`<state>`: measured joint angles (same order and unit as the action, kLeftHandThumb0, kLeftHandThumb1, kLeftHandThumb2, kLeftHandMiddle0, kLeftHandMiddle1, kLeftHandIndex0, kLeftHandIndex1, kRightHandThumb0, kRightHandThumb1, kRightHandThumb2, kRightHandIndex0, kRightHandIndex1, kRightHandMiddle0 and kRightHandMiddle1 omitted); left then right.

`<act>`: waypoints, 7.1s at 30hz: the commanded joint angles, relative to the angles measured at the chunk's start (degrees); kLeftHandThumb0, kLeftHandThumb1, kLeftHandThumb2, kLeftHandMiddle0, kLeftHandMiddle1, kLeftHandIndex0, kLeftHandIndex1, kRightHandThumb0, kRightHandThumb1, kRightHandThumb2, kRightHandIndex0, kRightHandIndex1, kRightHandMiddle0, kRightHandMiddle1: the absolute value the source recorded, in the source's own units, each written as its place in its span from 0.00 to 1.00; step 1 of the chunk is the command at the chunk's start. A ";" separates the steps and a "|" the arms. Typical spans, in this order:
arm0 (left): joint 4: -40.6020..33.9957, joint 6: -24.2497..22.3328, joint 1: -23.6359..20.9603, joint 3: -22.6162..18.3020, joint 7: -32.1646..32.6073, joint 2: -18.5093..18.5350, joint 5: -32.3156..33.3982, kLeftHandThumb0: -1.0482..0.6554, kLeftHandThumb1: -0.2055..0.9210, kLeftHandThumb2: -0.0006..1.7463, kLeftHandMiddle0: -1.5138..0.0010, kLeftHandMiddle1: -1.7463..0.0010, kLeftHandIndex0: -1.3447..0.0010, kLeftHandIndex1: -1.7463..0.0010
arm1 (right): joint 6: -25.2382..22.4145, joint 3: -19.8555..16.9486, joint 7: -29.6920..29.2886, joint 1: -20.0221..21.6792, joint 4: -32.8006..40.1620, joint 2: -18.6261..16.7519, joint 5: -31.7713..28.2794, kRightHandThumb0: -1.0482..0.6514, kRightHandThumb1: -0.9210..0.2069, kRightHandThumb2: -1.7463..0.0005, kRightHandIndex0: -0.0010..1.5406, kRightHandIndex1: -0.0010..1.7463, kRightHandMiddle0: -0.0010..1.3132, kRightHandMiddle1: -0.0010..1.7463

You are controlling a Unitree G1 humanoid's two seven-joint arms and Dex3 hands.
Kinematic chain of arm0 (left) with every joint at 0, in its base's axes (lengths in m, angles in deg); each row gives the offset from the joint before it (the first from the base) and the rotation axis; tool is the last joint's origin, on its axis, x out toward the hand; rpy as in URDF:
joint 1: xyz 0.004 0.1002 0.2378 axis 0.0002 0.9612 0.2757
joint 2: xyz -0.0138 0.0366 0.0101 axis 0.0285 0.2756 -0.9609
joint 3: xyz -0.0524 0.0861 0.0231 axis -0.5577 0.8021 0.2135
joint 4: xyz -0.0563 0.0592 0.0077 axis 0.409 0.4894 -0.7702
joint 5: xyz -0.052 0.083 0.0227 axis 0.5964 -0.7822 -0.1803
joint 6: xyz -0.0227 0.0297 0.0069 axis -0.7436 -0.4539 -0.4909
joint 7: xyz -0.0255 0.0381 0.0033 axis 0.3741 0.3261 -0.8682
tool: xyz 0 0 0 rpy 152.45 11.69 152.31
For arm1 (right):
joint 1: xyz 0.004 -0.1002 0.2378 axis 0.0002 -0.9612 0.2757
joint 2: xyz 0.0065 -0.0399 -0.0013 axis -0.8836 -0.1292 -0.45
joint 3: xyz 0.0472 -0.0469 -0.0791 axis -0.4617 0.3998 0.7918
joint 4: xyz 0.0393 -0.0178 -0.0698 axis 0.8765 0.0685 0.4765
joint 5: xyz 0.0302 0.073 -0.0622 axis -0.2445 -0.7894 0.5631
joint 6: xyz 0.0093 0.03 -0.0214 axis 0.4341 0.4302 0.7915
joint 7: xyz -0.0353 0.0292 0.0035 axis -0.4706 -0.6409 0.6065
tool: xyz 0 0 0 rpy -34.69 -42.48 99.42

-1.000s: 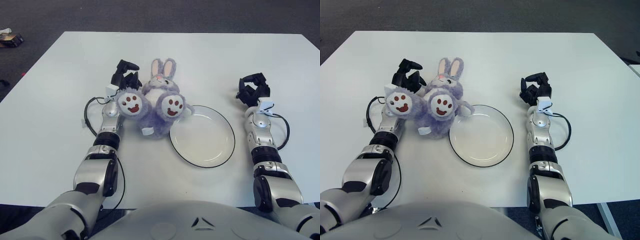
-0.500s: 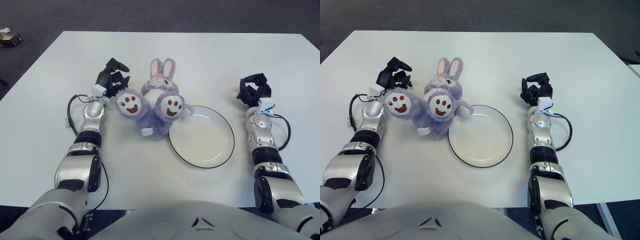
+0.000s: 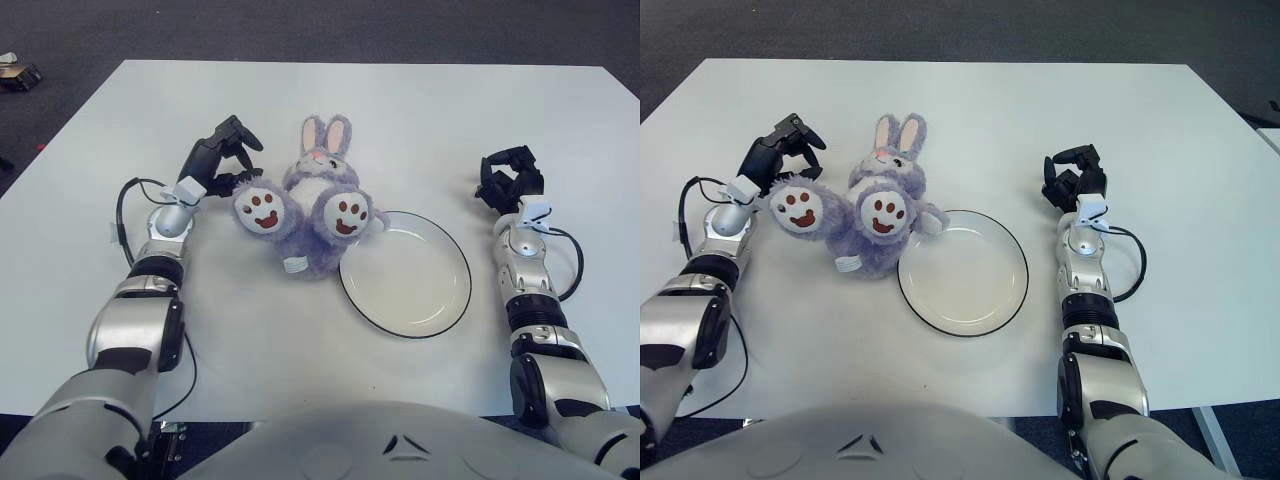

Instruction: Put the doll into the plate.

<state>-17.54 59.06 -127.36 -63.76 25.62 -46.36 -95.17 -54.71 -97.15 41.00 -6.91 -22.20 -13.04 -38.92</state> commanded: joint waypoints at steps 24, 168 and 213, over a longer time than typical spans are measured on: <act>-0.58 2.85 -8.18 16.13 22.87 5.21 -24.04 0.30 0.98 0.00 0.83 1.00 0.77 0.93 | -3.61 1.01 0.17 -5.45 -2.44 -2.20 1.09 0.40 0.14 0.62 0.56 1.00 0.29 0.95; 2.76 2.15 -41.61 85.31 68.80 -2.55 -74.43 0.46 1.00 0.03 0.55 0.95 0.57 0.96 | -7.60 -1.56 -0.85 -8.26 7.12 -5.67 -2.10 0.40 0.13 0.63 0.55 1.00 0.27 0.96; 12.46 13.59 -30.67 52.04 -9.23 -3.53 -29.73 0.38 0.75 0.41 0.52 0.04 0.58 0.15 | -8.57 -2.82 0.74 -9.23 10.04 -6.66 -3.76 0.40 0.18 0.55 0.53 1.00 0.25 1.00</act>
<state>-6.19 72.05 -164.10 -9.08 26.51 -51.07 -127.40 -61.46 -99.83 41.57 -11.22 -10.04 -17.52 -41.91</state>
